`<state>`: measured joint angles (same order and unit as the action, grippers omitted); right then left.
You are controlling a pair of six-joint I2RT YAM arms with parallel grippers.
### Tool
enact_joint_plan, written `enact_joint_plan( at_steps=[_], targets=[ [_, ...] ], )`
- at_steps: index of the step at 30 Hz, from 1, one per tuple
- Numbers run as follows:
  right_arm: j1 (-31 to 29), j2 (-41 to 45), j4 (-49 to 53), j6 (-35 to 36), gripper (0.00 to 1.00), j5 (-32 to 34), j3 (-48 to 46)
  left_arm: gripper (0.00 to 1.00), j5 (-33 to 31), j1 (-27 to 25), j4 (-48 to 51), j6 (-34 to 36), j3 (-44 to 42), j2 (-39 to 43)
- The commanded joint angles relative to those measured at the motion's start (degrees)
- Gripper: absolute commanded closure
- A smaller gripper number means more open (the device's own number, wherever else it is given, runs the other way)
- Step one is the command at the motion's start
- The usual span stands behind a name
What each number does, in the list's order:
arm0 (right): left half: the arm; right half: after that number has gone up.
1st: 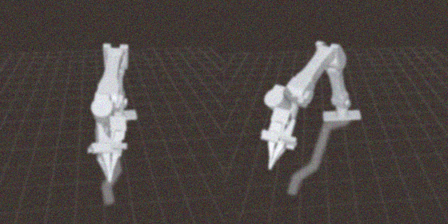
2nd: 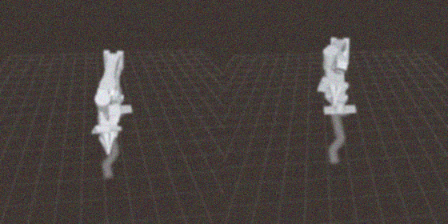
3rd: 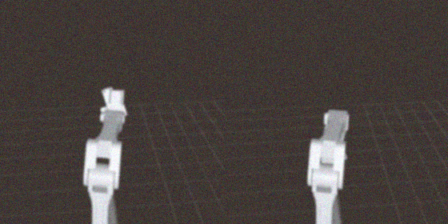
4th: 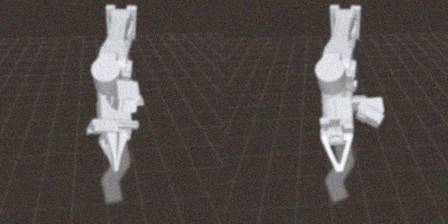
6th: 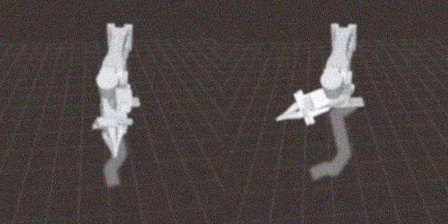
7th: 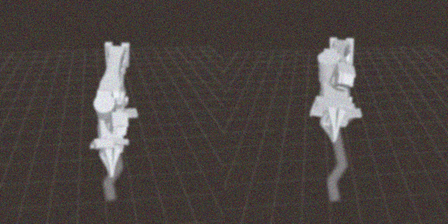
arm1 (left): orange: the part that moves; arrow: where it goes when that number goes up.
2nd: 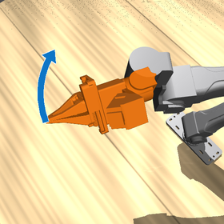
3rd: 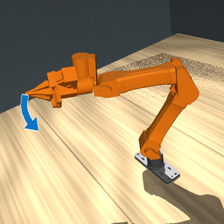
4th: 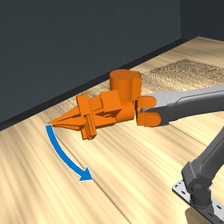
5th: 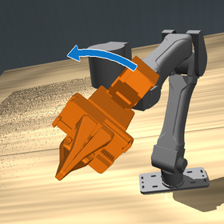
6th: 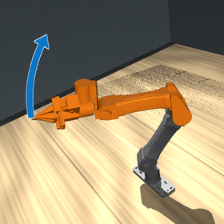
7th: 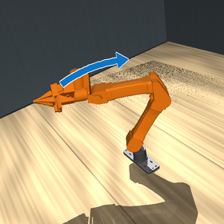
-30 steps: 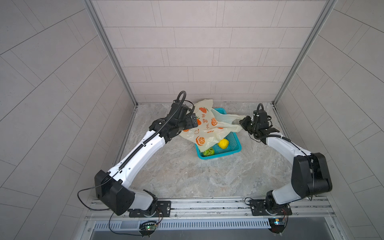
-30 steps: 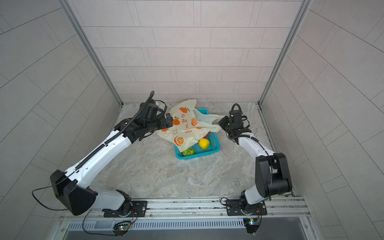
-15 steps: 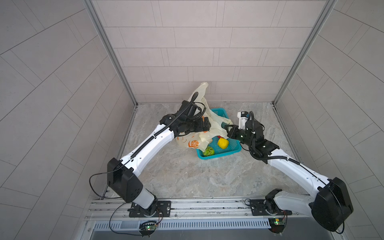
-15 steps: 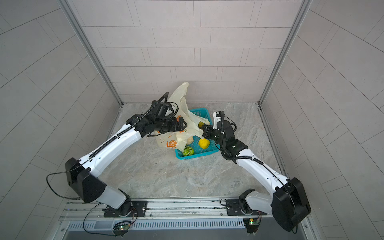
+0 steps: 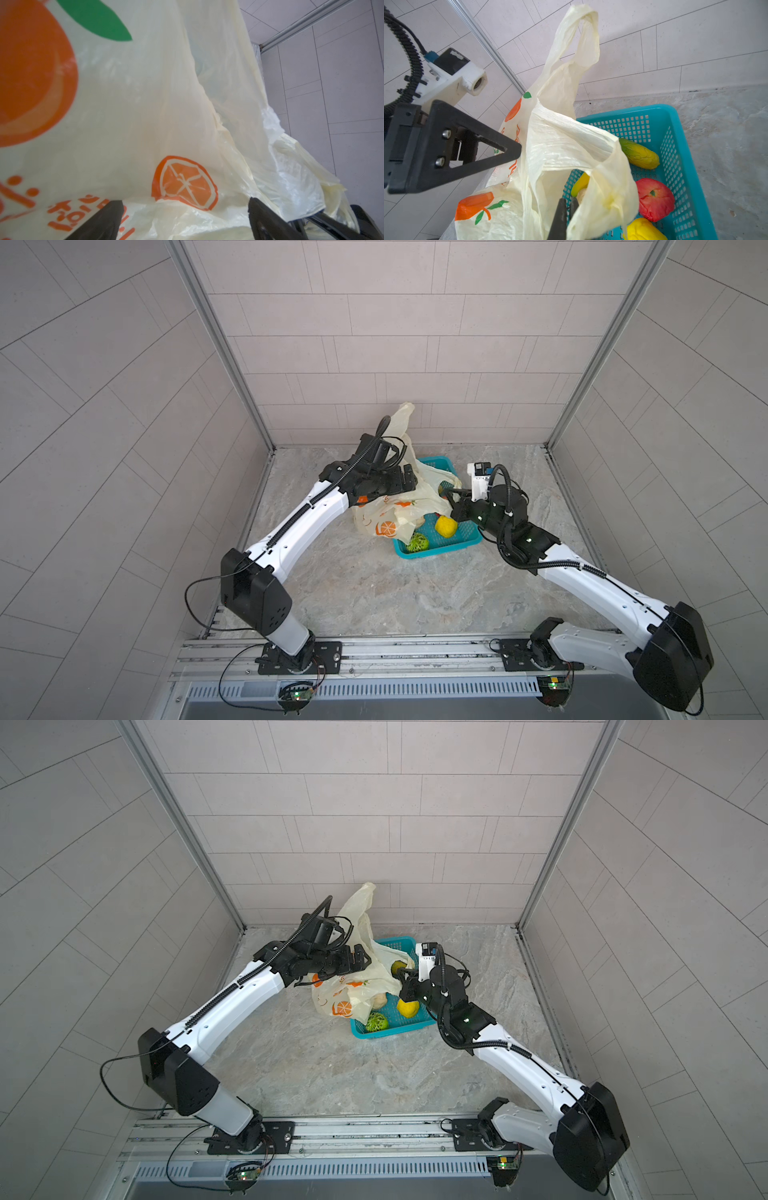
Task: Place the fruits into the plastic bag
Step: 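Lift the bag off the basket with the left gripper while the right gripper releases it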
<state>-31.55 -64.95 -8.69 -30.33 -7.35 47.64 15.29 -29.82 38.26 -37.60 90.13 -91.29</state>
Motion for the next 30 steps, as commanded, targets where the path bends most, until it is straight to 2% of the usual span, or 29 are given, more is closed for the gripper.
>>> enact_joint_plan(
  at_steps=[1, 9, 16, 20, 30],
  targets=[
    [-0.8, 1.7, -0.4, 2.9, 1.0, 1.9, 0.0, 0.0, 0.2, 0.6, -0.4, -1.9, 2.1, 0.7],
    [-4.2, 2.1, 0.7, 8.1, 1.0, 3.6, 0.9, 0.0, 0.9, 0.7, -1.1, -3.6, 4.6, -1.3],
    [-6.7, 2.7, 0.8, 11.8, 1.0, 7.4, 1.4, 0.02, -2.7, 0.7, 10.0, -1.8, 14.0, -7.0],
    [-7.7, 3.1, 0.9, 13.9, 1.0, 9.2, 1.5, 0.06, -4.1, 0.5, 13.2, -0.8, 16.0, -8.8],
    [-12.3, 2.3, 2.4, 20.8, 1.0, 13.3, 2.8, 0.06, -4.0, -0.1, 17.5, 0.8, 22.7, -13.7]
  ],
)
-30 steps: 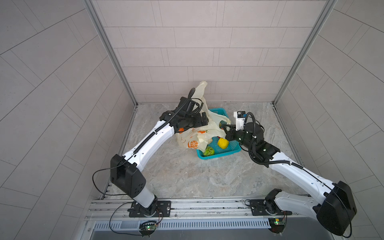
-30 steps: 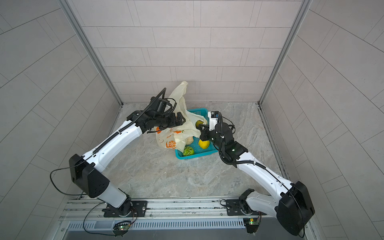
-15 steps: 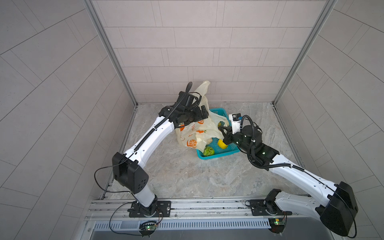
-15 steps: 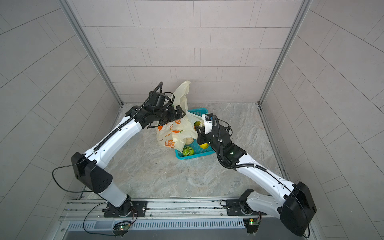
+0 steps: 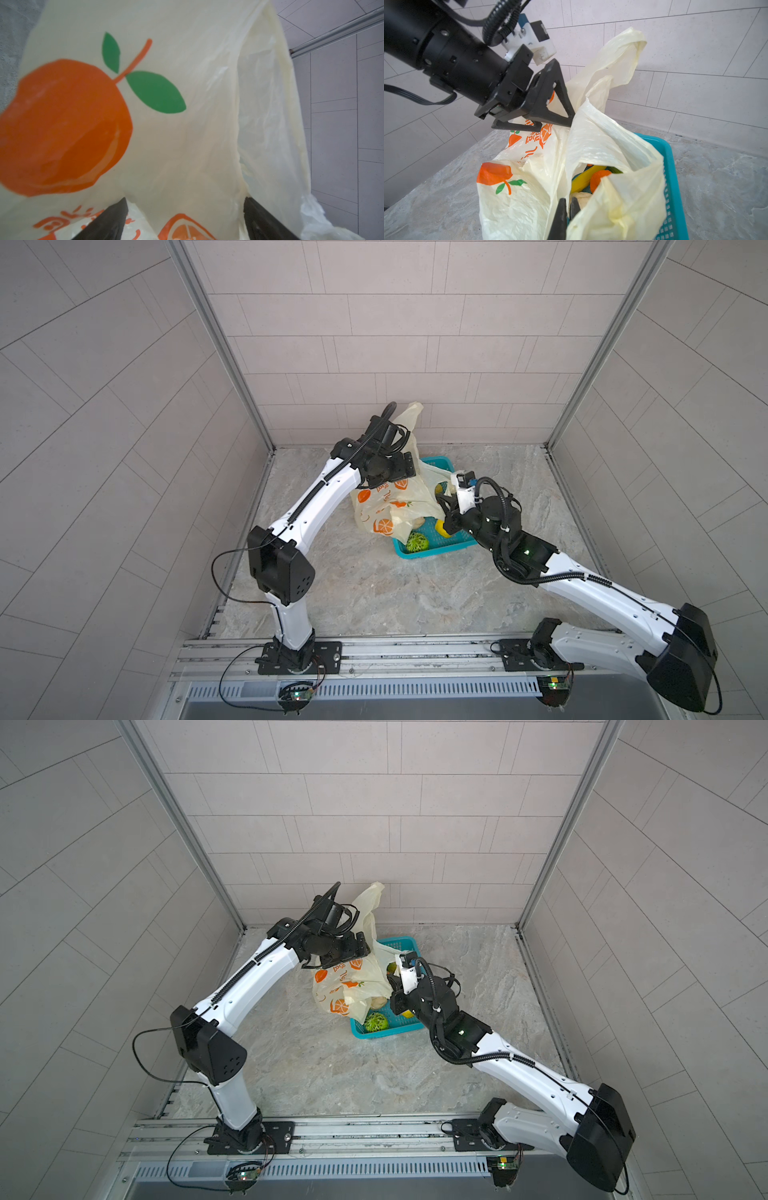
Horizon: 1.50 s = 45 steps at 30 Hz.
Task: Place the fruits into the plastic bag
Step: 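Lift the bag off the basket with the left gripper while the right gripper releases it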
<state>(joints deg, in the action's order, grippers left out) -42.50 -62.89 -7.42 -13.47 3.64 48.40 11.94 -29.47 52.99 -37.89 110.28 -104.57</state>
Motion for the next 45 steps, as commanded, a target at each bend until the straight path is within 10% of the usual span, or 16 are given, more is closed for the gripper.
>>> enact_joint_plan(
  at_steps=[1, 14, 21, 27, 33, 38, 45],
  targets=[
    [-2.0, 0.1, 1.4, 4.9, 1.0, 3.1, 2.2, 0.06, -0.6, -0.6, 3.1, 1.0, 3.1, -0.7],
    [-4.2, -0.4, 1.5, 8.4, 1.0, 5.0, 2.6, 0.02, -0.4, -2.0, 3.8, 0.3, 5.9, -3.9],
    [-4.3, 0.0, 1.4, 8.7, 1.0, 5.3, 2.4, 0.37, -1.4, -2.9, 4.3, 0.3, 7.0, -6.2],
    [-4.3, 0.3, 1.6, 7.4, 1.0, 6.6, 2.1, 0.88, -2.4, -2.7, 3.4, 0.4, 7.2, -5.2],
    [-2.0, 2.5, 1.9, 3.4, 1.0, 11.0, -0.2, 1.0, -5.0, -1.3, -2.7, 4.4, 2.6, 2.7],
    [4.3, 6.8, 1.8, -4.5, 0.39, 8.4, -3.5, 1.0, 1.3, 3.9, -12.0, 5.2, -10.8, 12.6],
    [14.6, 11.9, 0.5, -12.3, 0.35, -4.3, -6.5, 1.0, 8.7, 9.6, -16.5, 8.4, -23.7, 21.8]
  ],
)
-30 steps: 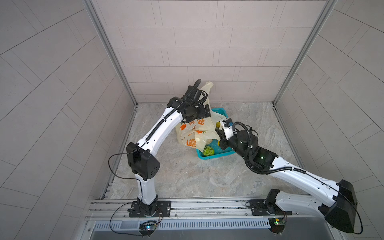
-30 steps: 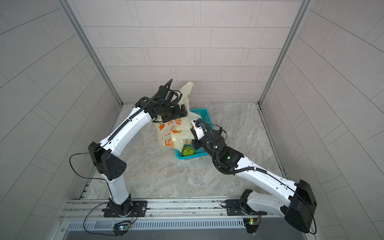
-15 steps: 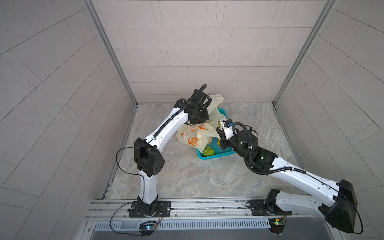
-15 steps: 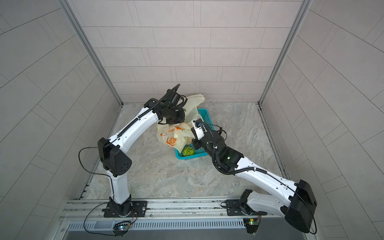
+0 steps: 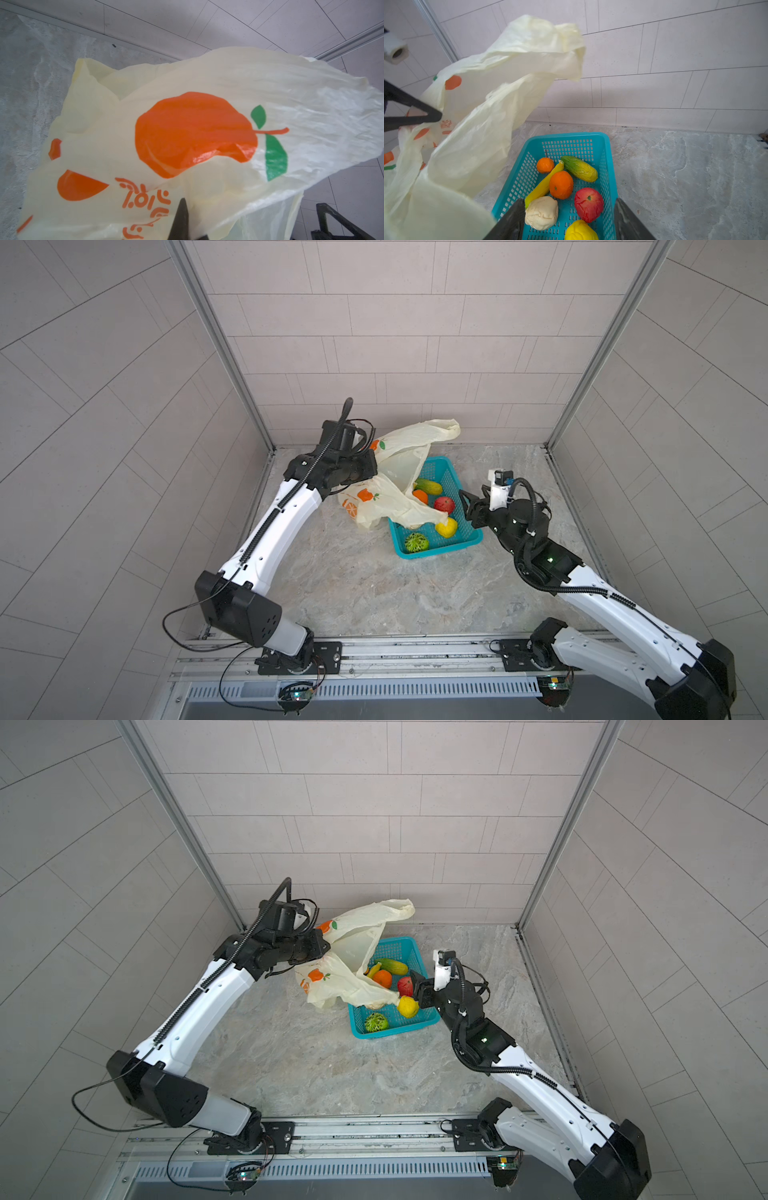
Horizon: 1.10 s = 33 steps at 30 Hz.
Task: Place the fruits into the plastic bag
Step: 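Lift the bag off the basket with the left gripper while the right gripper releases it, then lower the right gripper into the basket and grasp the yellow lemon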
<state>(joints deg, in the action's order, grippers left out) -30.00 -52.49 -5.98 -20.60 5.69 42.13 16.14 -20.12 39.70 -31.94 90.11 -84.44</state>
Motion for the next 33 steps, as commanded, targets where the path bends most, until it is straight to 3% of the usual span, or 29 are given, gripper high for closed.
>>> enact_joint_plan(
  at_steps=[1, 8, 10, 15, 18, 22, 33],
  targets=[
    [3.0, 1.6, -1.1, -5.5, 0.35, -7.8, 0.0, 1.0, 5.2, 0.7, -3.9, 2.3, -4.6, 2.4],
    [2.3, -6.6, 2.3, -5.3, 0.35, -23.5, 7.7, 1.0, 10.3, 3.3, -9.3, -2.9, -10.6, 5.4],
    [0.4, -9.3, 2.3, -5.8, 0.34, -24.5, 9.0, 1.0, 11.1, 3.4, -10.3, -4.1, -11.3, 5.7],
    [-1.5, -13.5, 2.8, -10.3, 0.35, -20.0, 9.9, 1.0, 10.3, 5.3, -9.7, -7.6, -13.1, 6.2],
    [-0.9, -13.4, 6.7, -9.8, 0.34, -13.9, 9.6, 1.0, 12.1, 8.8, -10.4, -13.3, -15.7, 6.2],
    [1.4, -12.1, 10.1, -9.2, 0.34, -12.0, 8.4, 1.0, 15.1, 12.9, -15.0, -19.5, -20.9, 7.0],
    [-0.1, -25.2, 26.0, -4.2, 0.35, -10.5, 15.2, 1.0, 16.8, 13.3, -22.1, -21.8, -26.0, 9.8]
  ],
)
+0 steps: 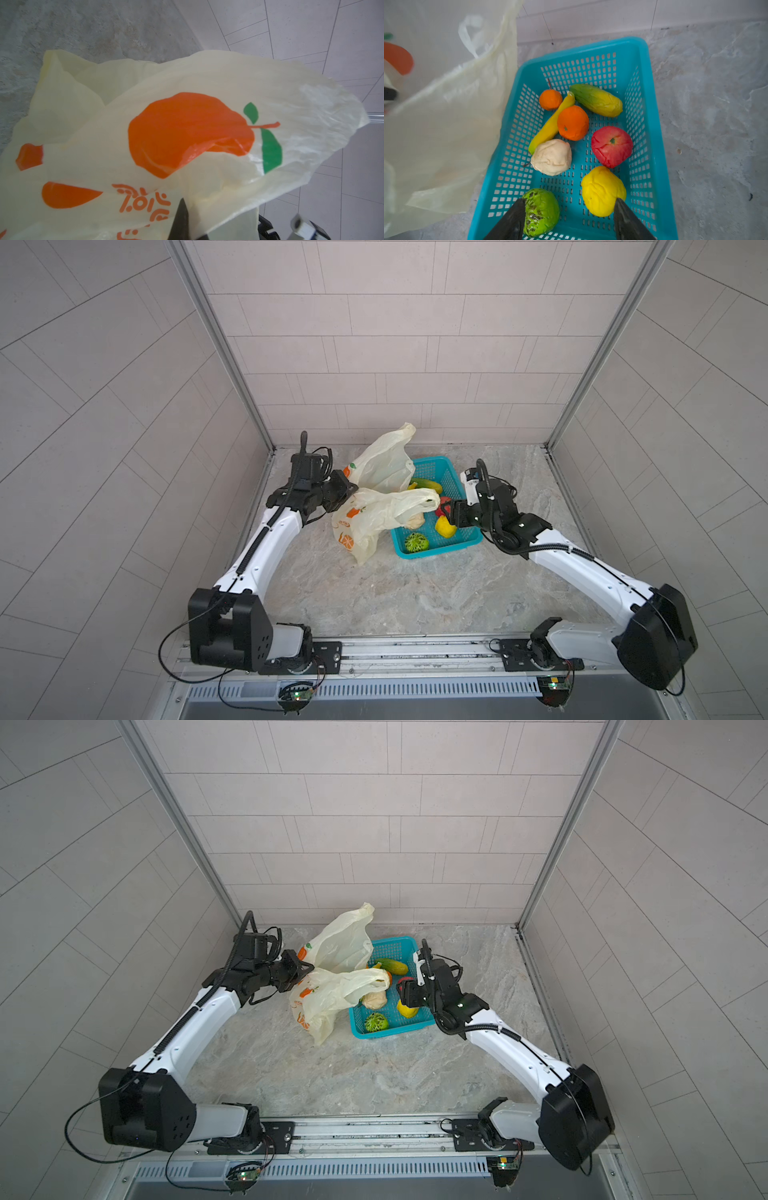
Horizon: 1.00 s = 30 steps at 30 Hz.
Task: Place the fruits into the plastic bag
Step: 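Lower the right gripper into the basket and grasp the yellow lemon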
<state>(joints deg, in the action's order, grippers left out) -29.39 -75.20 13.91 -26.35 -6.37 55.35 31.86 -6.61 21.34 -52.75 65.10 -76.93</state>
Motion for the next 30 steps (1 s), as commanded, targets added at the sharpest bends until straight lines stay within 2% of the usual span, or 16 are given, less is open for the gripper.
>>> enact_joint_plan(
  at_steps=[1, 9, 19, 26, 30],
  targets=[
    [-1.0, -3.7, 6.5, 1.2, 0.35, 2.1, 2.5, 1.0, 1.2, -0.2, -4.1, -1.1, -1.2, 2.6],
    [-1.3, -11.3, 7.9, 1.3, 0.33, 5.9, 6.0, 1.0, 0.8, -0.2, -5.7, 0.6, -3.2, 4.7],
    [-1.2, -22.7, 15.3, 2.3, 0.26, 7.6, 12.7, 1.0, 0.1, -0.2, -4.5, 3.8, -3.6, 4.7],
    [-1.2, -26.9, 14.6, 3.5, 0.26, 8.2, 13.4, 1.0, -0.8, -0.2, -3.9, 5.0, -4.1, 4.8],
    [-1.2, -28.0, 13.6, 2.9, 0.31, 7.3, 12.7, 1.0, -1.0, -0.2, -4.0, 5.0, -4.3, 4.9]
  ],
)
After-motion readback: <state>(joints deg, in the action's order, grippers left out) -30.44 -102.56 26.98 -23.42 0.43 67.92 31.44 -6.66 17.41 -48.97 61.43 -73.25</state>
